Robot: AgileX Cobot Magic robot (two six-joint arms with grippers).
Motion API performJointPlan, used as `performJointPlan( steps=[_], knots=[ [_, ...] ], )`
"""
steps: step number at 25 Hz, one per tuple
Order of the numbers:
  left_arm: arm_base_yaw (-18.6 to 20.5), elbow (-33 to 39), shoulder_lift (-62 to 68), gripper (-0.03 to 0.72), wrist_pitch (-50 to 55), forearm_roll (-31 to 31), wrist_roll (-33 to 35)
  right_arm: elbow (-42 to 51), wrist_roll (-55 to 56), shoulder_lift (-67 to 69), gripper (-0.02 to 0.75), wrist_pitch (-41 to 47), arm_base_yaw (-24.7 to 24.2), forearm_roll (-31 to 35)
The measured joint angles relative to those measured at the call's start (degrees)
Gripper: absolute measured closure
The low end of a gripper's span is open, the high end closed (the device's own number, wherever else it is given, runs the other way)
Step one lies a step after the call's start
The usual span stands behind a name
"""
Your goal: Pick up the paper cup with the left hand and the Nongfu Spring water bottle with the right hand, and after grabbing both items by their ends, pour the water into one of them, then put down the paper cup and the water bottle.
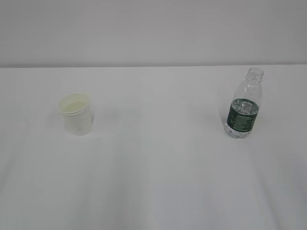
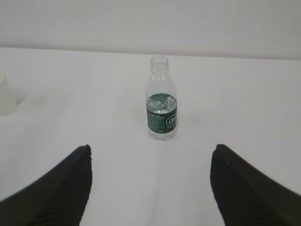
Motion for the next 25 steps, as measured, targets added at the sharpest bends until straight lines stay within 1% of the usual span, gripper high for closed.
performJointPlan(
  steps=[5, 8, 14, 19, 25],
  knots=[
    [0.0, -1.5, -7.3, 0.174, 7.1, -0.1, 0.0, -2.6, -0.1, -1.6, 0.15, 6.8, 0.0, 2.7],
    [0.0, -3.2, -10.8, 0.174, 13.2, -0.2, 0.0, -3.9, -0.1, -2.7, 0.15, 10.6, 0.0, 4.6],
    [0.0, -7.1, -13.9, 0.173, 26.3, -0.6, 6.3, -6.5, -0.1, -4.6, 0.15, 19.8, 0.0, 5.5],
    [0.0, -7.7, -14.1, 0.173, 32.4, -3.3, 7.2, -7.3, 0.3, -7.0, 0.15, 24.2, 0.0, 5.7],
    [0.0, -7.7, -16.2, 0.175, 33.5, -4.5, 7.3, -7.3, 0.3, -10.1, 0.15, 30.7, 0.0, 5.8]
  ],
)
